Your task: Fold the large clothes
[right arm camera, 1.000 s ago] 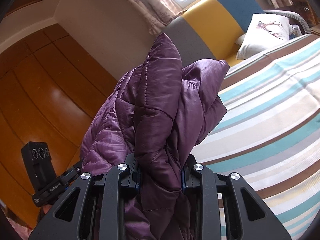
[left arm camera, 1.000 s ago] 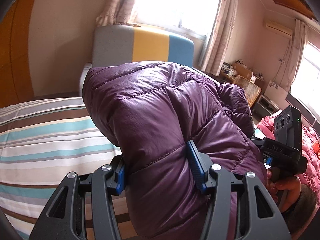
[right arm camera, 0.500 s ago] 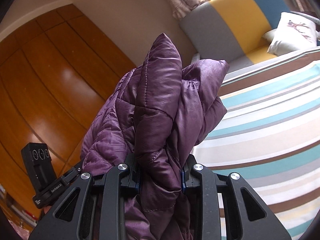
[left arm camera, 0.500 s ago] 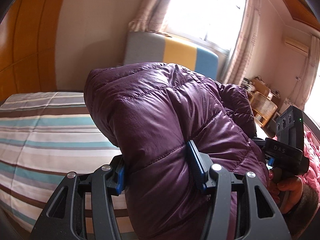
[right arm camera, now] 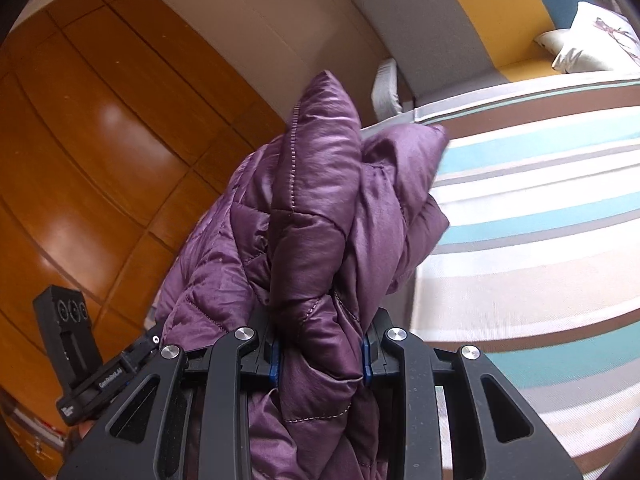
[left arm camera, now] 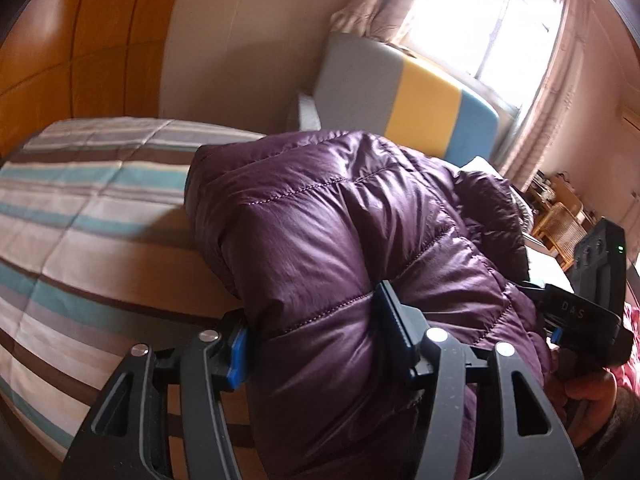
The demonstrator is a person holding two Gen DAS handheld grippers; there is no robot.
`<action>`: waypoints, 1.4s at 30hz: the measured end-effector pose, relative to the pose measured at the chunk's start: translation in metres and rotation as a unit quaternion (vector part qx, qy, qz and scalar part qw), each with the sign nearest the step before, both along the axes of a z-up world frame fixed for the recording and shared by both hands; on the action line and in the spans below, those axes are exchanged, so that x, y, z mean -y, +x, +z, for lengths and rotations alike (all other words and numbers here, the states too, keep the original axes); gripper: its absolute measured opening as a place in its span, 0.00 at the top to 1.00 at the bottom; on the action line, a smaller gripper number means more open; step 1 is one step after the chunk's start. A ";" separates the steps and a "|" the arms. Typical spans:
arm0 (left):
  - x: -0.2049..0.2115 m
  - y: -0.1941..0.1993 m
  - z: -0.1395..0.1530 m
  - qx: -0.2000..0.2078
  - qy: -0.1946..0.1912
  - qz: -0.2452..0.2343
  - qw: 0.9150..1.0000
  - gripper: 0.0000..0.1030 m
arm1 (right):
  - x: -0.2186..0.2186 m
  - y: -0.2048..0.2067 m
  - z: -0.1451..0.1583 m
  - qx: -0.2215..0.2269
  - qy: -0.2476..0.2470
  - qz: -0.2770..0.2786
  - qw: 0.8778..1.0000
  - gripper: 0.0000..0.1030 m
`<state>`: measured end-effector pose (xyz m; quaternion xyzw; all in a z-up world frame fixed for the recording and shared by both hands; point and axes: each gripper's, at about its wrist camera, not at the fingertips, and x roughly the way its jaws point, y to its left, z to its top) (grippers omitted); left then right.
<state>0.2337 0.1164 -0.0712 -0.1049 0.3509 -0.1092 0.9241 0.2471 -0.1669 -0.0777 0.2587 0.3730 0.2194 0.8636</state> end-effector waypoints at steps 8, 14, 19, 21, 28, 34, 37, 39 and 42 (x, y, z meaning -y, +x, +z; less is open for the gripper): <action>0.013 0.000 -0.011 0.013 0.034 0.011 0.999 0.31 | 0.007 -0.003 -0.022 -0.021 -0.014 -0.032 0.999 0.61; 0.012 -0.027 0.007 0.023 0.045 0.035 0.998 0.20 | 0.000 -0.028 0.000 -0.002 -0.072 -0.052 0.996 0.51; 0.022 -0.063 0.007 0.058 0.093 0.032 0.993 0.14 | 0.000 -0.060 0.012 0.036 -0.128 -0.050 0.990 0.50; 0.024 -0.062 -0.002 0.054 0.110 0.029 0.992 0.14 | -0.003 -0.058 0.004 0.034 -0.158 -0.045 0.986 0.50; 0.028 -0.038 -0.019 0.023 0.110 0.029 0.993 0.13 | 0.001 -0.036 -0.019 -0.002 -0.168 -0.047 0.985 0.45; 0.027 -0.058 0.000 0.016 0.106 0.051 0.993 0.02 | 0.008 -0.047 -0.001 0.013 -0.168 -0.061 0.984 0.35; 0.027 -0.077 0.009 0.029 0.109 0.071 0.991 0.02 | 0.005 -0.071 0.012 0.039 -0.177 -0.065 0.981 0.15; 0.030 -0.092 0.014 0.040 0.121 0.076 0.989 0.02 | 0.004 -0.086 0.019 0.055 -0.181 -0.061 0.980 0.13; 0.035 -0.115 0.017 0.045 0.138 0.077 0.986 0.02 | 0.000 -0.107 0.028 0.068 -0.189 -0.052 0.978 0.08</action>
